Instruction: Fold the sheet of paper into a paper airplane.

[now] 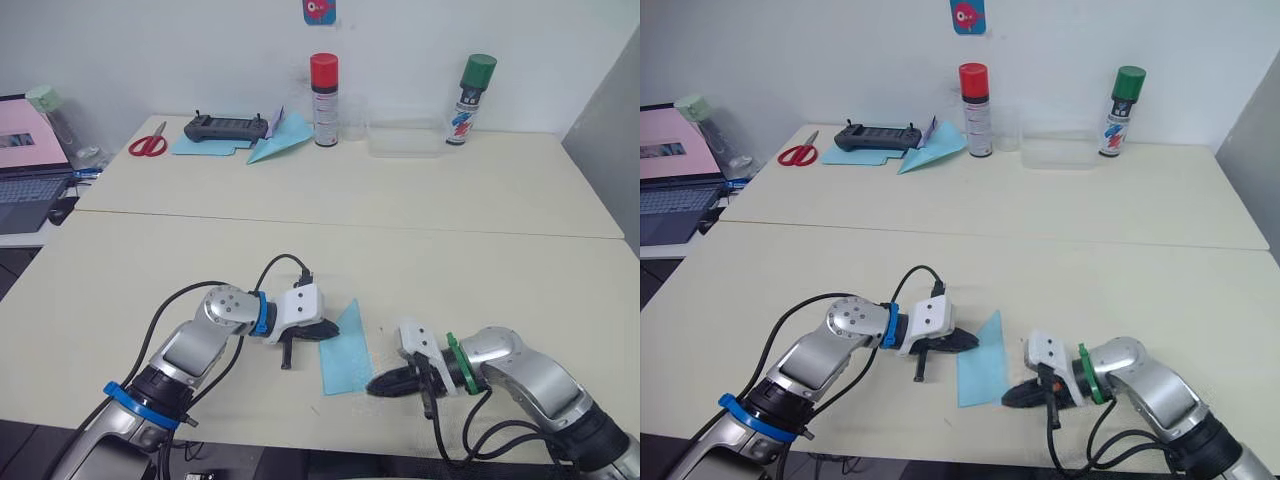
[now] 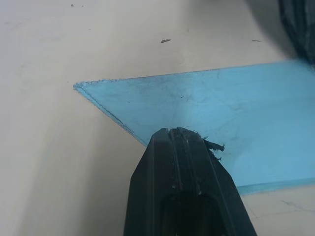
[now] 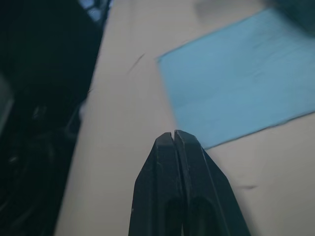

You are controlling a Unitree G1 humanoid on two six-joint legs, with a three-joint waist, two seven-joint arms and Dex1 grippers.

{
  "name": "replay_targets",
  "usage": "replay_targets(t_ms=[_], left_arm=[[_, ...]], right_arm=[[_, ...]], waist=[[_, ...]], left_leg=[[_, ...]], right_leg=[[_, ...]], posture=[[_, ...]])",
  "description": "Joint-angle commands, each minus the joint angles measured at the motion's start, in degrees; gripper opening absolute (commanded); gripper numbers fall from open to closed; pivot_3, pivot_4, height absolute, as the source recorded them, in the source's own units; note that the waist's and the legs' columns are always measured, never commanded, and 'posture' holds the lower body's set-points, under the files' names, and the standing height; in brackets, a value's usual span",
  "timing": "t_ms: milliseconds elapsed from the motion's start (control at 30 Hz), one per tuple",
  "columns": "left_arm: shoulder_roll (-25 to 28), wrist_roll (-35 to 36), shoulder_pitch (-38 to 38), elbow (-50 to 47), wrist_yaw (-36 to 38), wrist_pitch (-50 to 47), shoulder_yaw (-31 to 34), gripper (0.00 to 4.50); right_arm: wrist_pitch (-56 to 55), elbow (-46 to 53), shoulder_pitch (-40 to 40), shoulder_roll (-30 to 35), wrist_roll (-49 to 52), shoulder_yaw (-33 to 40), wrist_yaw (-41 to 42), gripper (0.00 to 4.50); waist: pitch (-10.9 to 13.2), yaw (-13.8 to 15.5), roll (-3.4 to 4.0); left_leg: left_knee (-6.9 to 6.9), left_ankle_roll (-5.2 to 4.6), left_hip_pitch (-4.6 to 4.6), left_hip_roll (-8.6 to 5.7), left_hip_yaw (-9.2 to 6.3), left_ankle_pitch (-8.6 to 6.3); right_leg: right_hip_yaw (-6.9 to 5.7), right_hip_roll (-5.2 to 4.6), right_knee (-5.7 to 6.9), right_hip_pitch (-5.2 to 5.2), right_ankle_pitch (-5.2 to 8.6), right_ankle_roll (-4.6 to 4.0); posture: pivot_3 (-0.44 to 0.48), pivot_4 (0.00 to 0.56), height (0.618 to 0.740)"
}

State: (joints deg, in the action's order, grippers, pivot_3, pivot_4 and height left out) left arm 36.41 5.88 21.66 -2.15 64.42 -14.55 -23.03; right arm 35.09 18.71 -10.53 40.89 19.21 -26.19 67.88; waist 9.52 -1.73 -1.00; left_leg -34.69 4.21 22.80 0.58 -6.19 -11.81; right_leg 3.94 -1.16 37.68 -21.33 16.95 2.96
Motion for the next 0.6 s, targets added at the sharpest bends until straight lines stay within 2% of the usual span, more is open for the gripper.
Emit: replay_targets(t_ms=[33,200,367,467,600], left_arm=[[1.66,-3.62,-1.98,2.8,-0.41,-1.99,-1.68,0.0],[0.8,-3.57,-2.32,3.36,-1.31,-1.84,-1.46,0.0],[-0.79,-2.64,-2.54,3.86,-2.15,-2.39,-0.88,0.0],[-1.34,-2.92,-2.38,4.56,-2.19,-2.05,-0.94,0.0],[-2.22,-3.1,-1.99,5.28,-2.19,-1.85,-1.1,0.0]], right_arm=[[2.04,-0.12,1.65,4.41,-0.48,-2.83,4.01,0.02],[5.37,-1.19,-1.18,0.76,5.52,6.5,-0.23,0.02],[10.75,2.57,-2.69,2.05,10.39,11.41,-1.07,0.02],[14.35,2.25,-3.9,-5.11,13.63,14.58,-8.22,0.02],[13.9,-0.26,-4.86,-13.33,10.07,13.79,-17.37,0.02]], waist=[[-0.01,0.03,-0.03],[-0.02,-0.01,-0.1],[0.02,0.03,-0.05],[0.01,0.02,-0.07],[0.0,0.28,0.0]], left_leg=[[0.0,0.0,0.01,-0.01,0.0,0.0],[0.02,0.01,0.01,0.01,-0.01,-0.02],[-0.08,0.01,0.02,0.0,0.02,-0.01],[-0.07,0.01,0.0,0.02,-0.02,-0.01],[-0.08,0.01,0.04,-0.04,-0.04,-0.01]], right_leg=[[0.0,-0.01,-0.02,0.0,0.0,0.03],[-0.03,0.0,-0.03,0.01,-0.02,0.12],[0.01,-0.01,0.0,0.01,0.01,0.06],[-0.03,0.01,0.02,0.02,0.0,0.07],[-0.02,0.0,0.06,0.0,-0.11,0.26]], posture=[[0.0,0.15,0.74],[0.0,0.15,0.74],[0.0,0.15,0.74],[0.0,0.15,0.74],[0.0,0.15,0.74]])
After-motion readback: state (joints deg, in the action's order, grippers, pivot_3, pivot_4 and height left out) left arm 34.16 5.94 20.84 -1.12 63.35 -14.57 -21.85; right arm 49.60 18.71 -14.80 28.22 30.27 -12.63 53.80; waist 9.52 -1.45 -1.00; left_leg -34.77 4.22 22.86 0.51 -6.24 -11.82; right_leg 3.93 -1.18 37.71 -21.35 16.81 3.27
